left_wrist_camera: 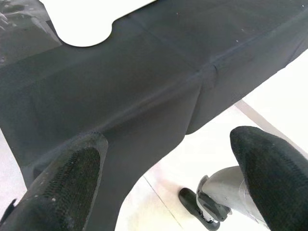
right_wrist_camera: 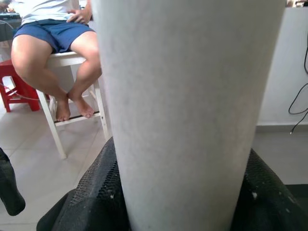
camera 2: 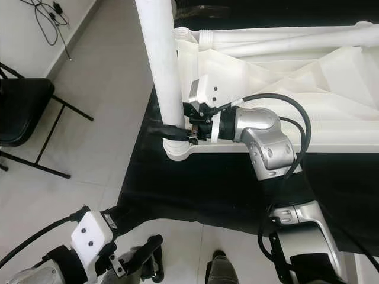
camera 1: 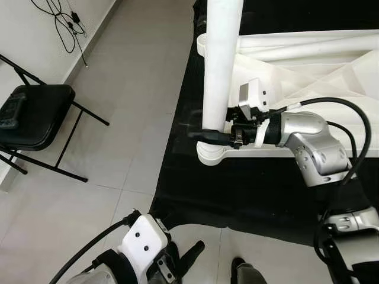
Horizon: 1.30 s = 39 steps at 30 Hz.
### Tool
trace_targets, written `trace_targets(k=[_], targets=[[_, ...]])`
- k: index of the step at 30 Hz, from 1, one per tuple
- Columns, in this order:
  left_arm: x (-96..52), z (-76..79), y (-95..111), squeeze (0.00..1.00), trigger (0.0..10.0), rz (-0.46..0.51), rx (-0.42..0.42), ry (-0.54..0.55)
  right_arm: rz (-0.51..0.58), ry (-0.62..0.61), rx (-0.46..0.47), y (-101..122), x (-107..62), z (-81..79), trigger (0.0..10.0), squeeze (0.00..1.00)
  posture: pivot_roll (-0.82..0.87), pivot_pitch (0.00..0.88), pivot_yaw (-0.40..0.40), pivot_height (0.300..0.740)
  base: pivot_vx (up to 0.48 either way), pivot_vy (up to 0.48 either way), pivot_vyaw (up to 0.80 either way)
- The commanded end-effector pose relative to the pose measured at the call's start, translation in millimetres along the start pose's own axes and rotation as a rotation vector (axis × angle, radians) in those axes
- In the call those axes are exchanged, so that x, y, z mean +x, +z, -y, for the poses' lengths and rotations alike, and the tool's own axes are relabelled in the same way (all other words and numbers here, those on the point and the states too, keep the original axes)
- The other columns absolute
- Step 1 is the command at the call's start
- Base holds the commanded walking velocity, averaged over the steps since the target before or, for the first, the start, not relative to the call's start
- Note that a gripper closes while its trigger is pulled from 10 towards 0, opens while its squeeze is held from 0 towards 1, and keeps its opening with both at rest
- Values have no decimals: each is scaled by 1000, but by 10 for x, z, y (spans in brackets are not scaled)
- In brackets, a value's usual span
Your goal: Building children table
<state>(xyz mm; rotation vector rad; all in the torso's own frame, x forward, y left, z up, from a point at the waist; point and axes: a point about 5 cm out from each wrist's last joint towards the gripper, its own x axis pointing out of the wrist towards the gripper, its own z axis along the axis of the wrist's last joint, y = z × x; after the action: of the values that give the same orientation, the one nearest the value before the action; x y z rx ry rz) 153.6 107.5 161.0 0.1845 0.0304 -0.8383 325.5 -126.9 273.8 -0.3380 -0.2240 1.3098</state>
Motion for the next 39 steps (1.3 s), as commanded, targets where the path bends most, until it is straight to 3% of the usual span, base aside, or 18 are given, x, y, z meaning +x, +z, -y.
trace_targets(k=[1,4,5,6,7,8,10,16,17,20,21,22,23,27,28,29,30,39], targets=[[-11,41,-52,0,10000,-19,-18,-4,-43,-45,63,-196,14,-104,0,0,24,335,36,740,0,0,0],[-11,43,-54,0,10000,-19,-19,-5,-43,-112,86,-231,-1,-130,0,0,24,335,36,740,0,0,0],[-20,40,-60,0,10000,-20,-20,-4,-83,-406,103,-357,20,-137,0,0,16,335,34,740,0,0,0],[-20,40,-60,0,10000,-20,-20,-4,-83,-406,103,-357,20,-137,0,0,16,335,34,740,0,0,0],[-29,40,-59,0,10000,-20,-23,-4,-218,-687,154,-575,-85,-333,0,0,2,336,29,740,0,0,0],[-29,40,-59,0,10000,-20,-23,-4,-218,-687,154,-575,-85,-333,0,0,2,336,29,740,0,0,0],[-31,21,-64,0,10000,-21,-29,1,-363,-961,186,-769,-245,-647,0,0,12,320,61,740,0,0,0],[-25,8,-71,0,10000,-18,-32,2,-303,-964,146,-680,-116,-565,0,0,7,318,64,740,0,0,0],[-19,0,-72,0,10000,-16,-35,2,-283,-954,161,-672,-78,-554,2784,0,4,319,66,740,0,0,0],[-14,-5,-72,0,10000,-14,-37,2,-272,-942,170,-666,-50,-553,2784,0,4,319,66,740,0,0,0],[-10,-9,-74,0,10000,-13,-39,3,-236,-898,188,-637,10,-569,10000,0,2,316,66,740,0,0,0],[-6,-14,-76,0,10000,-11,-40,5,-156,-799,228,-565,103,-585,10000,1000,1,314,67,740,0,0,0],[-1,-18,-78,0,10000,-9,-40,6,-73,-709,248,-454,171,-585,10000,1000,0,312,66,740,0,0,0],[7,-20,-81,0,10000,-8,-40,6,-9,-622,264,-365,211,-581,10000,1000,0,307,65,740,0,0,0],[13,-22,-84,0,10000,-6,-40,7,26,-489,266,-283,231,-574,10000,941,-3,305,63,740,0,0,0],[19,-23,-85,0,10000,-5,-39,8,33,-418,219,-229,218,-541,10000,75,-1,303,62,740,0,0,0],[23,-24,-87,0,10000,-3,-39,9,51,-319,209,-181,202,-512,10000,0,1,302,60,740,0,0,0],[46,-37,-97,0,10000,1,-35,14,24,-14,114,-101,179,-258,10000,0,-1,293,52,740,0,0,0]])
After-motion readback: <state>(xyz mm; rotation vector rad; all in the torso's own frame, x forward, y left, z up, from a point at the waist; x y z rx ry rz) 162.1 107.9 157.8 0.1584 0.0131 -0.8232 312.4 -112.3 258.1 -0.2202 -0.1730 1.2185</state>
